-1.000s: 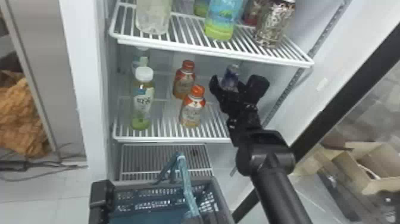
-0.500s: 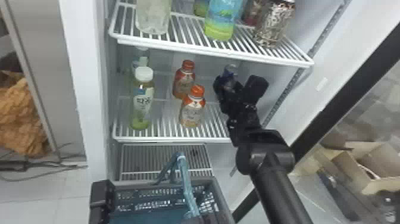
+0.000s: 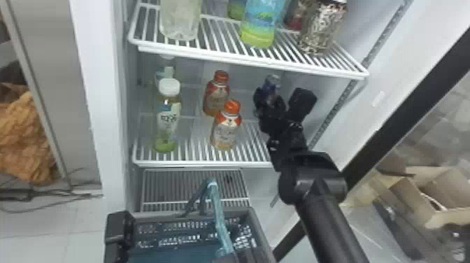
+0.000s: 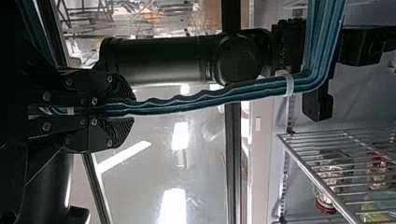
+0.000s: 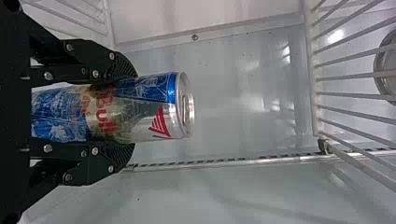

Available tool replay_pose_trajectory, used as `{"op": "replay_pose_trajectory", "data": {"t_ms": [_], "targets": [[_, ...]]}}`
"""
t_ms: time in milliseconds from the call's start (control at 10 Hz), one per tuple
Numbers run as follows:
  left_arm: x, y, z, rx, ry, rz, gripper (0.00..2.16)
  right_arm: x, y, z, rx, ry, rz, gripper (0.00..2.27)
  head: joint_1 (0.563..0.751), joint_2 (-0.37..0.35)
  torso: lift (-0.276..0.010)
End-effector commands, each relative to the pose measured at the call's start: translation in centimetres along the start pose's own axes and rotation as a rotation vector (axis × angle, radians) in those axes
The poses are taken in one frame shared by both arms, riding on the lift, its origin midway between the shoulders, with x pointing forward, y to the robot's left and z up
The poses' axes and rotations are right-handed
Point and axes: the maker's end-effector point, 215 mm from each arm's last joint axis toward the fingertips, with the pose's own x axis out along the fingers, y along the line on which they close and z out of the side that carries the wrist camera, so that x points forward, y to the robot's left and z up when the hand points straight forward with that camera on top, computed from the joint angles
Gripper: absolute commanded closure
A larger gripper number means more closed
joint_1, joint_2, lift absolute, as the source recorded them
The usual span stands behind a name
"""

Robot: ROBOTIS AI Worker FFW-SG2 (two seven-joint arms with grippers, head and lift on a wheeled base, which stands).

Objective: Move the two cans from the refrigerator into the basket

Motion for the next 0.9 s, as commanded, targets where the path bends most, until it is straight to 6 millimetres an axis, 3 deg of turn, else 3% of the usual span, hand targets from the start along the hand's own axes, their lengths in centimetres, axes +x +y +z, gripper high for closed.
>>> {"op": "replay_pose_trajectory", "data": {"t_ms": [0,600,800], "targets": [[0.0,0.0,0.0,-0.002,-0.002,-0.001,1.21,-0.2,0.1,0.8,-0.001,-0.021,0.003,0.86,0.695,-0.350,-0.266],[-0.1,-0.1,0.1,-0.002,-0.004,-0.004,1.21,-3.4,-0.9,4.1,-0.033,-0.067,0.033,0.86,0.694,-0.350,-0.266],[0.0,-0.1,0.0,-0.003,-0.002,-0.006,1.21,-4.7,-0.6,3.9,-0.032,-0.055,0.055,0.86,0.695,-0.350,-0.266]]}}
